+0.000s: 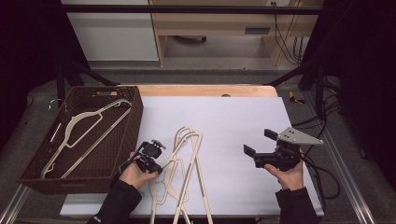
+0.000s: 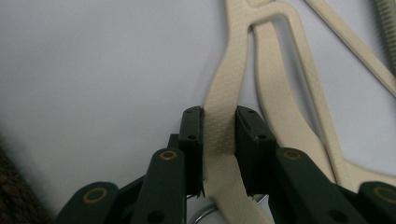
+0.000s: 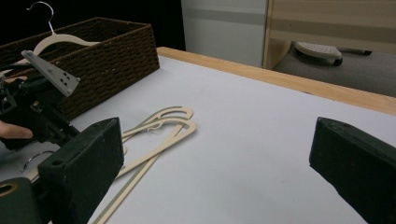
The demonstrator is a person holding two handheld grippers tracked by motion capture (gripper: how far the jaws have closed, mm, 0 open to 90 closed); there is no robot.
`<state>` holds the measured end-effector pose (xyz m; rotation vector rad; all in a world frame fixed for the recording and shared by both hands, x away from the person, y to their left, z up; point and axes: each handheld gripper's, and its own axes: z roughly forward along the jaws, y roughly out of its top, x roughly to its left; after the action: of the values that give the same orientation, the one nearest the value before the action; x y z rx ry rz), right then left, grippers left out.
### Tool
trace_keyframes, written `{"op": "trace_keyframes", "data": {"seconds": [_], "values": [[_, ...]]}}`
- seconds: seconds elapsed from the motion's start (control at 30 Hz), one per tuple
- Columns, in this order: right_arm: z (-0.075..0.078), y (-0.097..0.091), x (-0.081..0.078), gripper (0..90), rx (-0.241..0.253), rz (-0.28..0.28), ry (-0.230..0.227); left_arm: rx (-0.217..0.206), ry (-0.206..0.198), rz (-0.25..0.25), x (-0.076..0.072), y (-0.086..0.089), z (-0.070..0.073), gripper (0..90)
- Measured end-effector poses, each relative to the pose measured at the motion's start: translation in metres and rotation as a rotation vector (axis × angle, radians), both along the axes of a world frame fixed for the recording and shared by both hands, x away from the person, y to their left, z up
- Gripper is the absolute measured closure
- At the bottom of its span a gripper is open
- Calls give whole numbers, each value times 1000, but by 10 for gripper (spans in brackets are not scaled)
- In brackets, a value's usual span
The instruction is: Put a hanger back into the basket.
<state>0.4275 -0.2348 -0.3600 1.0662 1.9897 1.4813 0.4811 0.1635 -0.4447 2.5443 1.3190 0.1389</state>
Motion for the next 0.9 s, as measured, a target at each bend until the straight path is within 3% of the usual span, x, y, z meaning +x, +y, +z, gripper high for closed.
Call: {"op": "trace_keyframes", "data": {"seconds": [0.3,0.43,0.73,0.8,0.9], "values": [[1,0,0,34,12,-4,1,-45,-64,-36,-4,0,14,733],[0,0,0,34,11,-6,2,-39,-93,-67,-8,-2,24,733],[1,-1,-1,34,10,-1,-2,23,-227,-88,-13,-9,81,733],[2,-1,-1,34,16,-8,-3,39,-238,-97,-13,-6,94,733],[2,-1,-1,34,20,-8,-4,17,-262,-112,-12,-2,116,733]]}}
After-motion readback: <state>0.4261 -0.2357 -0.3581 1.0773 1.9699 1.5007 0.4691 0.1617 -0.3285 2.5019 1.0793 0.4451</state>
